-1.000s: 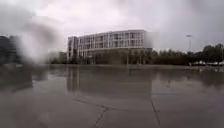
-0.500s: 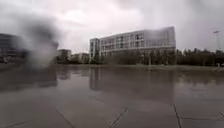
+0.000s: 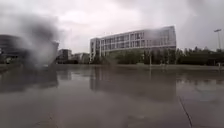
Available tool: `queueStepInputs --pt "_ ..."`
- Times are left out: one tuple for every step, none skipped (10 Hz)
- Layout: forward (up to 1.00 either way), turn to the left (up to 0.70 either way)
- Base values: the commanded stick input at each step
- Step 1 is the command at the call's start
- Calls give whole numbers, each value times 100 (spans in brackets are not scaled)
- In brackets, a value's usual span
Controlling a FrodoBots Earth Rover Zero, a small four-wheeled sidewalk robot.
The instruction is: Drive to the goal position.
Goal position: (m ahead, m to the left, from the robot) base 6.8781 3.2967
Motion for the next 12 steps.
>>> queueStepInputs --pt "70 2" --pt "70 2" --pt "70 2" --pt "70 2" --pt "70 2" --pt "70 2" --pt "70 2" --pt "70 2" --pt "70 2" --pt "70 2" --pt "70 2" --pt "70 3"
